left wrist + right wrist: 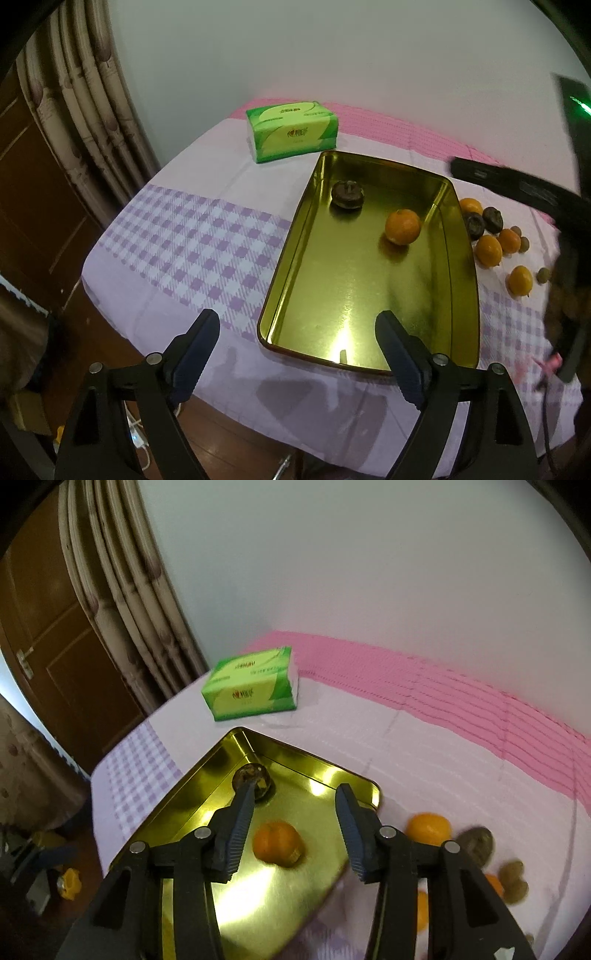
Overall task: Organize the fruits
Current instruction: 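Move the held mandarin over the gold tray and open the right tool, then reach to the fruit group and grasp a yellow lemon with the left tool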
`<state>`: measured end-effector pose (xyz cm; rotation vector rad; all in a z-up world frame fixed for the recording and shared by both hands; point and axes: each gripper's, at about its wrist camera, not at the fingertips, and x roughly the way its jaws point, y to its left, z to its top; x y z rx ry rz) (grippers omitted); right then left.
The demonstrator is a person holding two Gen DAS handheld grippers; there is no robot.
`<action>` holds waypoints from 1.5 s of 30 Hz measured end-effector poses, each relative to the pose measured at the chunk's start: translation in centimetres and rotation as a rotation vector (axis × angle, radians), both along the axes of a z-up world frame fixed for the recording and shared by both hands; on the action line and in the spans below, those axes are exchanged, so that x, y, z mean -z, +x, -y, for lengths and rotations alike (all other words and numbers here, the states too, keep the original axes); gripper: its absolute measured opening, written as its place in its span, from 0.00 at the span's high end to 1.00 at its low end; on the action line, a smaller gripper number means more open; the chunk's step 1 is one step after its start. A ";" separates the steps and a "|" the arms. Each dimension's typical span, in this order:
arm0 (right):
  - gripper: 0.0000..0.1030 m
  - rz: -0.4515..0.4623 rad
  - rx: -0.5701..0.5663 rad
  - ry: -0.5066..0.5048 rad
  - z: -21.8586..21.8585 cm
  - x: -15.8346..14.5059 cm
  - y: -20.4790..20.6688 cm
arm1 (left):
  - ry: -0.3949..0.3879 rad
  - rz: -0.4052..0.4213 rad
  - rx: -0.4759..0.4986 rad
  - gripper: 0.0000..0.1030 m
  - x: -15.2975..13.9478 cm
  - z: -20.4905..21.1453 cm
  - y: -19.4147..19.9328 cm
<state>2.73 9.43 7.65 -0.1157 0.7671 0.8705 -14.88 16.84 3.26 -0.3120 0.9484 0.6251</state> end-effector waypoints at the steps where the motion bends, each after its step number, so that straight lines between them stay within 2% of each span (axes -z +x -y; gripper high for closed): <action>1: 0.54 0.010 0.016 0.013 1.6 -0.2 -0.7 | 0.005 -0.001 0.003 0.16 0.0 0.1 0.0; 4: 0.52 0.029 0.074 0.024 6.3 -0.2 -2.3 | 0.020 -0.001 0.016 0.16 -0.1 0.6 0.1; 7: 0.52 0.040 0.145 -0.012 10.9 0.5 -3.5 | 0.039 0.007 0.040 0.16 -0.4 1.2 0.2; 12: 0.51 0.033 0.312 -0.119 19.7 2.8 -4.7 | 0.065 0.037 0.125 0.16 -1.0 3.1 0.5; 15: 0.51 0.013 0.395 -0.133 24.1 3.9 -5.0 | 0.077 0.059 0.198 0.16 -1.3 4.6 0.8; 17: 0.49 0.010 0.441 -0.137 26.4 4.6 -5.2 | 0.059 0.074 0.257 0.16 -1.5 5.7 1.2; 20: 0.43 -0.001 0.485 -0.136 29.0 5.5 -4.9 | -0.008 0.094 0.348 0.16 -1.6 7.4 1.8; 25: 0.40 -0.035 0.543 -0.108 31.3 7.2 -3.6 | -0.040 0.123 0.475 0.16 -2.9 10.2 3.9; 31: 0.38 -0.073 0.575 -0.072 32.7 8.5 -2.6 | -0.227 0.106 0.580 0.16 -3.0 12.0 9.8; 33: 0.37 -0.065 0.574 -0.055 33.1 8.3 -2.6 | -0.228 0.090 0.611 0.16 -2.7 13.2 11.8; 37: 0.34 -0.081 0.566 -0.033 33.0 8.4 -2.2 | -0.178 0.036 0.684 0.16 -1.1 15.7 15.6; 39: 0.33 -0.087 0.573 -0.016 33.2 8.4 -2.2 | -0.149 0.007 0.690 0.18 -0.1 16.4 17.3; 45: 0.29 -0.123 0.592 0.073 34.6 8.7 -2.1 | -0.190 -0.055 0.684 0.25 2.8 16.5 20.4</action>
